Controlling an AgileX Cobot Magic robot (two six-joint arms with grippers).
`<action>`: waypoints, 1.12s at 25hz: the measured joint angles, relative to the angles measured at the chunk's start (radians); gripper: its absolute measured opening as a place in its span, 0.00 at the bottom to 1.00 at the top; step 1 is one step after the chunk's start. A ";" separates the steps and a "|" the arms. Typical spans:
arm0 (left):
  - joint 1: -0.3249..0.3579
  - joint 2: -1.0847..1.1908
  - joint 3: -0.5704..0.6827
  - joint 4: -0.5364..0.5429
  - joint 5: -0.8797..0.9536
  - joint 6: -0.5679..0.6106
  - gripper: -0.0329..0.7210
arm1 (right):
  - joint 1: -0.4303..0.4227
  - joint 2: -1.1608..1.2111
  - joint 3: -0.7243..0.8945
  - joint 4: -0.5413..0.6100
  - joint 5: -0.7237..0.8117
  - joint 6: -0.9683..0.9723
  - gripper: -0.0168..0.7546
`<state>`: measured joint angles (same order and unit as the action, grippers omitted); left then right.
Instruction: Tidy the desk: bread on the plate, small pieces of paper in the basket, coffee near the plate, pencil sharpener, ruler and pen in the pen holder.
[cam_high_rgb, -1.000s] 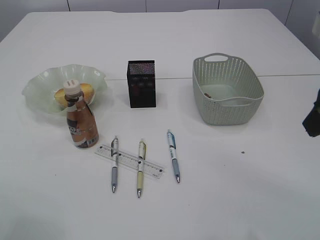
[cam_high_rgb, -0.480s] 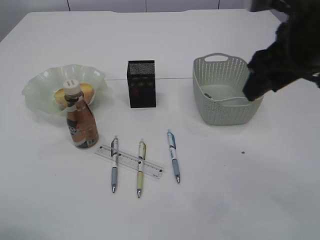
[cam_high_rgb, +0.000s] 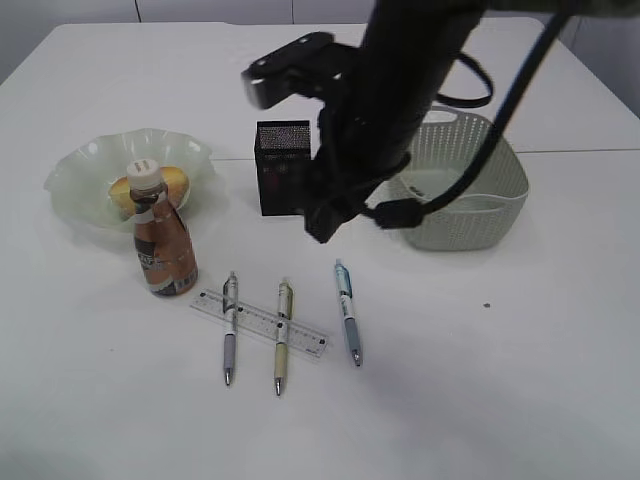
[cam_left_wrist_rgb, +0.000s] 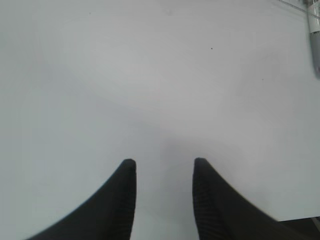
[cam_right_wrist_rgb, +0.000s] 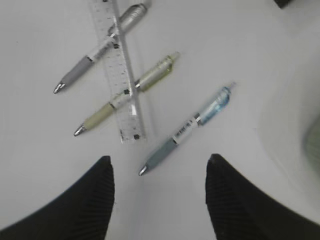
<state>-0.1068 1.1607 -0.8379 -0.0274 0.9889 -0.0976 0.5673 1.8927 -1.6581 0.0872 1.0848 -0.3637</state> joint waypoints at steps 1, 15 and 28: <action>0.000 0.000 0.000 -0.002 0.000 0.001 0.42 | 0.019 0.031 -0.022 0.000 0.000 -0.019 0.57; 0.000 0.000 0.000 -0.006 -0.033 0.001 0.42 | 0.148 0.281 -0.184 0.000 -0.018 -0.139 0.57; 0.000 0.000 0.002 -0.026 -0.050 0.002 0.42 | 0.148 0.406 -0.260 -0.005 -0.050 -0.141 0.57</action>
<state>-0.1068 1.1607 -0.8363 -0.0534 0.9390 -0.0953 0.7152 2.2992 -1.9183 0.0826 1.0347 -0.5052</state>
